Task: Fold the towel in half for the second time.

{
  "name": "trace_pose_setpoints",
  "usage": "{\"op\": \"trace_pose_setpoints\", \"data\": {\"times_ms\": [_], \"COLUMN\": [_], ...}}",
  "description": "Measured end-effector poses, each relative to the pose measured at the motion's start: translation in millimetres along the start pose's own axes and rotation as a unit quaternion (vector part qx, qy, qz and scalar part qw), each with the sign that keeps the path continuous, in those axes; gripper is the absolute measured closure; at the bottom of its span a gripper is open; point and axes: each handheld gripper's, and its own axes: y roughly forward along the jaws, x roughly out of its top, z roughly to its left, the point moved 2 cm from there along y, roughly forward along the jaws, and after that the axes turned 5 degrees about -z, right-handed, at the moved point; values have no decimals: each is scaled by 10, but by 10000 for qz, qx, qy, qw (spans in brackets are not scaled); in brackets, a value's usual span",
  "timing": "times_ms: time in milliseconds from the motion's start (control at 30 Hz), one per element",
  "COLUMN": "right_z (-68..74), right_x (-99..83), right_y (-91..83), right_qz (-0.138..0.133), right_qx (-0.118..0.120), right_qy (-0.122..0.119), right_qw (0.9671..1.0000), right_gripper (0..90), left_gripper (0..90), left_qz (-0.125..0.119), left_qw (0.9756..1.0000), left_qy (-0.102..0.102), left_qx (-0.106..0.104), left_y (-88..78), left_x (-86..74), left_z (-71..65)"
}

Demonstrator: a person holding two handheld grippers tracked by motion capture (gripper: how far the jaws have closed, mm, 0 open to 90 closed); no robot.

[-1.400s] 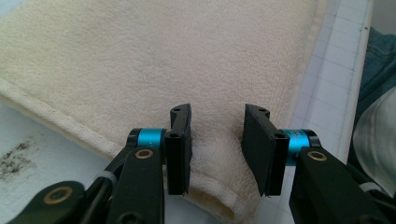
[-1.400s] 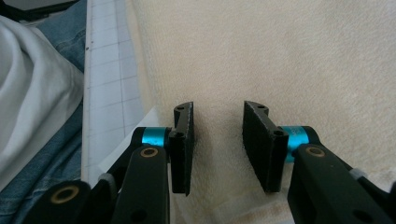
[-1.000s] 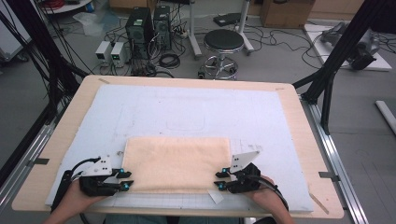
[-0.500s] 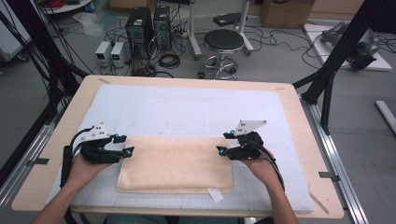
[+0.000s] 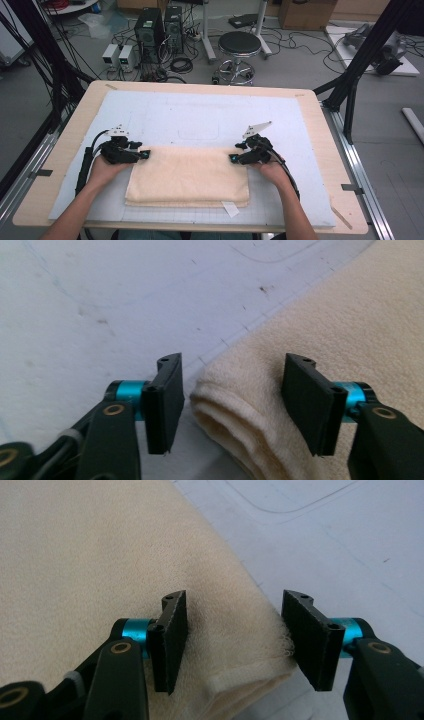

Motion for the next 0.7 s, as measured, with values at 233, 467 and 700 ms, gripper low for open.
{"op": "trace_pose_setpoints", "data": {"times_ms": [233, 467, 700], "right_z": [39, 112, 5], "right_x": [-1, 86, 302], "right_y": [-24, -119, -203], "right_qz": [92, 11, -185], "right_qx": [256, 71, -367], "right_qy": [104, -226, -322], "right_qw": [9996, 9997, 9986], "right_gripper": [698, 777, 777], "left_gripper": [701, 788, 791], "left_qz": [67, -125, -691], "left_qw": [9998, 9993, 9933], "left_qy": [178, 257, 133], "left_qx": [-74, 248, 916], "left_y": [-32, -91, -25], "left_x": [7, 73, 340], "left_z": [-59, -124, -99]}}
